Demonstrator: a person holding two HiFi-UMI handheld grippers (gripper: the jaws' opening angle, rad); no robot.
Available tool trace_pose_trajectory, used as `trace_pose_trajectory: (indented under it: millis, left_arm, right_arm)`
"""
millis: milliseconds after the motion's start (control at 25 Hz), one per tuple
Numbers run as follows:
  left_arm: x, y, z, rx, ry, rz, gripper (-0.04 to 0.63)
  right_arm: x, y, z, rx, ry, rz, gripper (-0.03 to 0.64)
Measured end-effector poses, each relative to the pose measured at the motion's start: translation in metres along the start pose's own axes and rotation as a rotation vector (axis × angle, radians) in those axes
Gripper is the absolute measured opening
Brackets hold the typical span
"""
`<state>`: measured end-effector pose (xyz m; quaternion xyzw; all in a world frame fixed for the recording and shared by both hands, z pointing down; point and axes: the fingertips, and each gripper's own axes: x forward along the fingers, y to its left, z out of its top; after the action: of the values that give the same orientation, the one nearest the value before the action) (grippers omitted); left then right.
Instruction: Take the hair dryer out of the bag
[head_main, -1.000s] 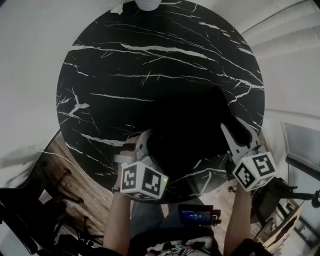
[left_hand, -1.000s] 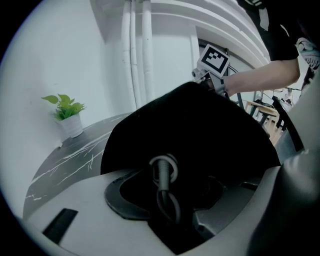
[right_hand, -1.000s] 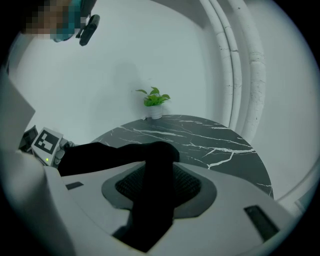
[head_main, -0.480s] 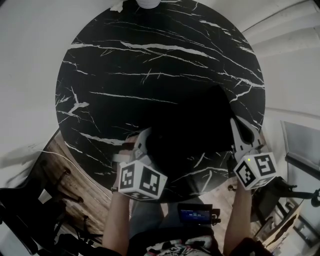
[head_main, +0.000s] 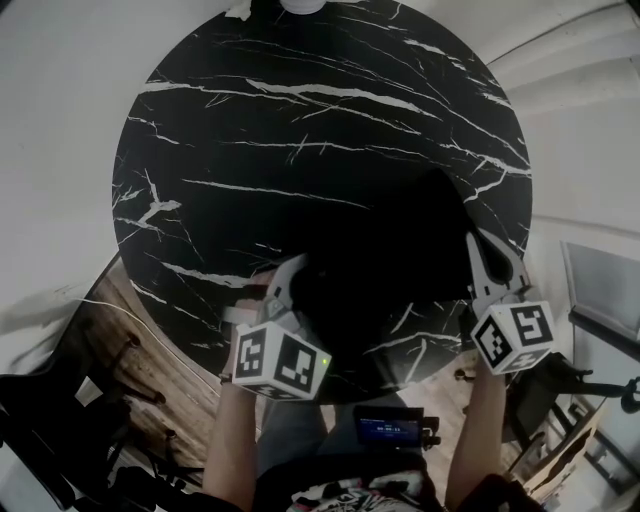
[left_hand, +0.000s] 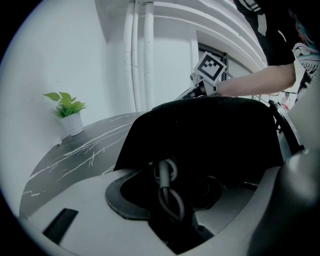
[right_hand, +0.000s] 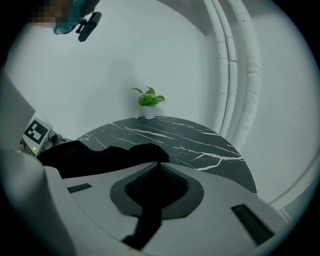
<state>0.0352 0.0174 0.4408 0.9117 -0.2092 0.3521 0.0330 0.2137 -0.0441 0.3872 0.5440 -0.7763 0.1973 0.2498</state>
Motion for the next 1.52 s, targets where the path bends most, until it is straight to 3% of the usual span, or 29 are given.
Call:
trace_pose_trajectory:
  millis: [960, 1520]
  left_arm:
    - [-0.033, 0.004, -0.028, 0.003, 0.021, 0.037, 0.173]
    - [-0.049, 0.005, -0.03, -0.076, -0.027, 0.042, 0.17]
  right_arm:
    - [0.003, 0.0, -0.02, -0.058, 0.067, -0.061, 0.023]
    - [0.001, -0.005, -0.027, -0.07, 0.08, -0.085, 0.024]
